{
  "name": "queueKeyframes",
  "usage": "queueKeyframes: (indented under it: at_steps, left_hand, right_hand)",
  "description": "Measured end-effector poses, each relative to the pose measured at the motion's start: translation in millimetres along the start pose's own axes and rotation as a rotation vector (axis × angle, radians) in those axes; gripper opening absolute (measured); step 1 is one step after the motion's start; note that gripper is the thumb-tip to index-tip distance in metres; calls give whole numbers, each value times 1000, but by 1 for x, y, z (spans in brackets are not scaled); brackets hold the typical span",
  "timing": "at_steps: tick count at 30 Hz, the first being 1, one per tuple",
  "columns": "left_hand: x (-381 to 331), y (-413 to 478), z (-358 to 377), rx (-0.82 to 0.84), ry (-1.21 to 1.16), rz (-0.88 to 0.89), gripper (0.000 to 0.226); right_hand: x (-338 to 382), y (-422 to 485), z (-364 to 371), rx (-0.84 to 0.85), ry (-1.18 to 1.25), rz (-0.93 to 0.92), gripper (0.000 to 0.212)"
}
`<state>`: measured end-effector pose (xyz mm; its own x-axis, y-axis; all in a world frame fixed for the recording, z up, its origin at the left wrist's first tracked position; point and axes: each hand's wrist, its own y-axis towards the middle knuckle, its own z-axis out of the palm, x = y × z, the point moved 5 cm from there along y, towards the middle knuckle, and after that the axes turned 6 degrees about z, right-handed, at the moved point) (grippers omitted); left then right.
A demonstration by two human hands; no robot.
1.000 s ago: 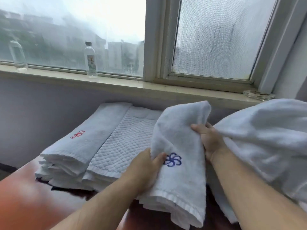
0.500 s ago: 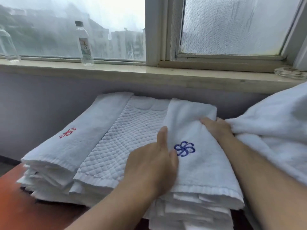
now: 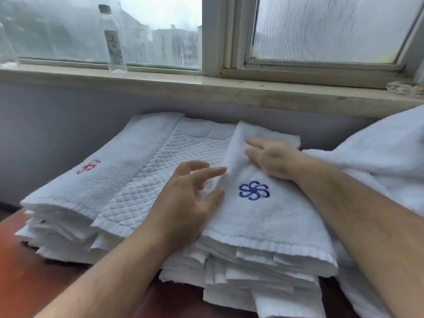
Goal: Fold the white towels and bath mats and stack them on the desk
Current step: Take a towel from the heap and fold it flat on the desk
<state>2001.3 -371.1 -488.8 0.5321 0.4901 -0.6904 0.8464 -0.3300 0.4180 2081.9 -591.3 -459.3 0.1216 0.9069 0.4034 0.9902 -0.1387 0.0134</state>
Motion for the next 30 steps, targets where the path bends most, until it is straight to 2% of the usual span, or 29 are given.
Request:
queueKeyframes:
  at_steps: [2, 4, 7, 10, 12, 14, 18, 21, 25, 30]
  left_hand:
    - [-1, -2, 4, 25, 12, 42, 32]
    - [-2, -2, 6, 49, 63, 69, 27]
    - [-3, 0, 8, 39, 114, 90, 25]
    - [-6, 0, 10, 24, 146, 73, 25]
    - [-6, 0, 10, 34, 179, 60, 24]
    - [-7, -2, 10, 55, 205, 45, 26]
    - [-20, -12, 18, 121, 361, 59, 38]
    - [-31, -33, 25, 195, 483, 13, 48]
    - [-57, -81, 29, 136, 496, -7, 43]
    - [-113, -126, 61, 67, 542, 107, 53]
  right_hand:
    - [-3, 3, 20, 65, -62, -10, 54]
    - [-9, 2, 25, -26, 13, -32, 51]
    - [-22, -7, 18, -221, 304, 13, 42]
    - [-17, -22, 15, -220, 152, 57, 43]
    - [-9, -41, 9, -207, 73, 79, 37]
    - [-11, -72, 7, -185, 132, 79, 27]
    - [-35, -168, 14, -217, 265, 82, 29]
    - [-58, -222, 16, -247, 268, 115, 30]
    - [-92, -279, 2, -382, 332, 153, 15]
    - [-136, -338, -6, -538, 359, 210, 16]
